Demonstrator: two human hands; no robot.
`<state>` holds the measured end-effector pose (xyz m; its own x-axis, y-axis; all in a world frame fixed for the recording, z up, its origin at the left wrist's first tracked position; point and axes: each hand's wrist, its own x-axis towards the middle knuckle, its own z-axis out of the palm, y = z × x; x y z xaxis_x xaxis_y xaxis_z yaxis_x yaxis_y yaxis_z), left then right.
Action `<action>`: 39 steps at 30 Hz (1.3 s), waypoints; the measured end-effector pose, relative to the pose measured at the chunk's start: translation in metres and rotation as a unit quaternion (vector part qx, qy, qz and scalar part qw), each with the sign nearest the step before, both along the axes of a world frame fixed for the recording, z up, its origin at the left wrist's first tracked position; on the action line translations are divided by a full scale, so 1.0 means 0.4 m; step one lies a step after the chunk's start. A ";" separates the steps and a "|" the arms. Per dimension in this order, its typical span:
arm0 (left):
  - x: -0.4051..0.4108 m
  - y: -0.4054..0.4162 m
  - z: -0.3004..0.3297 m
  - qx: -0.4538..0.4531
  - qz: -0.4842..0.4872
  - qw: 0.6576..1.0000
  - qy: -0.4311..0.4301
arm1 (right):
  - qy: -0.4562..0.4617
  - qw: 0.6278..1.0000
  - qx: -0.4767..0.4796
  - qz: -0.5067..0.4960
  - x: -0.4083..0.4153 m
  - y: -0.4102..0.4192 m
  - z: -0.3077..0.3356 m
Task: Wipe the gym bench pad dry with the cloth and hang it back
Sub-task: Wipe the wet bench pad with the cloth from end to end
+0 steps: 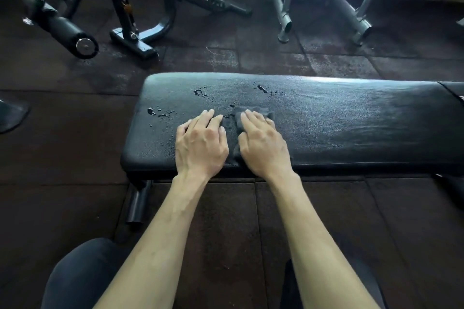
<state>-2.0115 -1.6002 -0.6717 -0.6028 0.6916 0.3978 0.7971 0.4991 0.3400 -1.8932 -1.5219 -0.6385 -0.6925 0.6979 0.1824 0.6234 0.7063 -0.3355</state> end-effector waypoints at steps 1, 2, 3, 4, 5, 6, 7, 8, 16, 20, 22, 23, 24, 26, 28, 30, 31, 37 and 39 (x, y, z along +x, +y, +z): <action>-0.001 -0.001 0.001 0.001 -0.002 1.000 -0.002 | 0.017 1.000 0.003 0.011 0.027 -0.013 -0.005; -0.003 -0.002 0.002 0.003 -0.003 1.000 -0.004 | 0.031 0.999 0.009 0.019 0.058 -0.014 -0.013; -0.003 -0.002 0.003 0.005 -0.005 1.000 -0.005 | 0.036 0.999 0.010 0.020 0.087 -0.004 -0.019; -0.003 -0.003 0.004 0.005 -0.006 1.000 -0.006 | 0.033 0.999 0.009 0.011 0.109 0.018 -0.021; -0.003 -0.002 0.005 0.003 -0.007 1.000 -0.006 | 0.020 1.000 0.001 -0.004 0.116 0.047 -0.020; -0.003 -0.001 0.007 0.000 -0.008 1.000 -0.006 | 0.000 1.000 -0.006 -0.021 0.108 0.076 -0.013; -0.002 -0.001 0.007 -0.002 -0.010 1.000 -0.008 | -0.019 0.999 -0.011 -0.041 0.088 0.100 -0.007; -0.002 -0.001 0.006 -0.003 -0.010 1.000 -0.010 | -0.031 0.998 -0.013 -0.053 0.060 0.113 0.000; 0.000 0.003 0.016 -0.021 -0.005 1.000 -0.023 | -0.004 1.000 -0.015 -0.010 0.063 0.012 0.001; -0.012 0.021 0.040 -0.035 -0.002 0.999 -0.029 | -0.033 0.997 -0.029 -0.063 0.094 0.103 0.000; -0.035 0.039 0.051 -0.039 -0.003 0.999 -0.025 | -0.049 0.993 -0.044 -0.097 0.056 0.138 0.012; -0.049 0.050 0.054 -0.046 -0.003 0.999 -0.024 | -0.048 0.992 -0.050 -0.101 0.026 0.145 0.017; -0.066 0.061 0.056 -0.056 -0.001 0.998 -0.024 | -0.043 0.993 -0.051 -0.092 -0.005 0.145 0.019; -0.094 0.081 0.050 -0.073 0.004 0.997 -0.022 | -0.037 0.997 -0.046 -0.050 -0.047 0.124 0.016; -0.108 0.094 0.039 -0.083 0.001 0.996 -0.017 | -0.030 0.999 -0.030 -0.007 -0.047 0.099 0.010; -0.109 0.101 0.029 -0.091 -0.004 0.996 -0.010 | -0.025 0.999 -0.029 0.003 -0.012 0.101 0.008; -0.110 0.103 0.025 -0.093 -0.003 0.996 -0.008 | -0.027 0.999 -0.035 -0.006 0.004 0.120 0.005; -0.110 0.100 0.011 -0.075 0.007 0.997 0.007 | -0.018 0.991 -0.047 -0.120 -0.025 0.281 0.007; -0.106 0.099 0.013 -0.070 0.011 0.997 0.010 | -0.007 0.991 -0.050 -0.125 -0.074 0.307 0.014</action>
<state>-2.0541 -1.5605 -0.6666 -0.6118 0.7276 0.3103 0.7910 0.5583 0.2504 -1.9229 -1.3990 -0.6329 -0.4969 0.8626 0.0951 0.7798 0.4919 -0.3871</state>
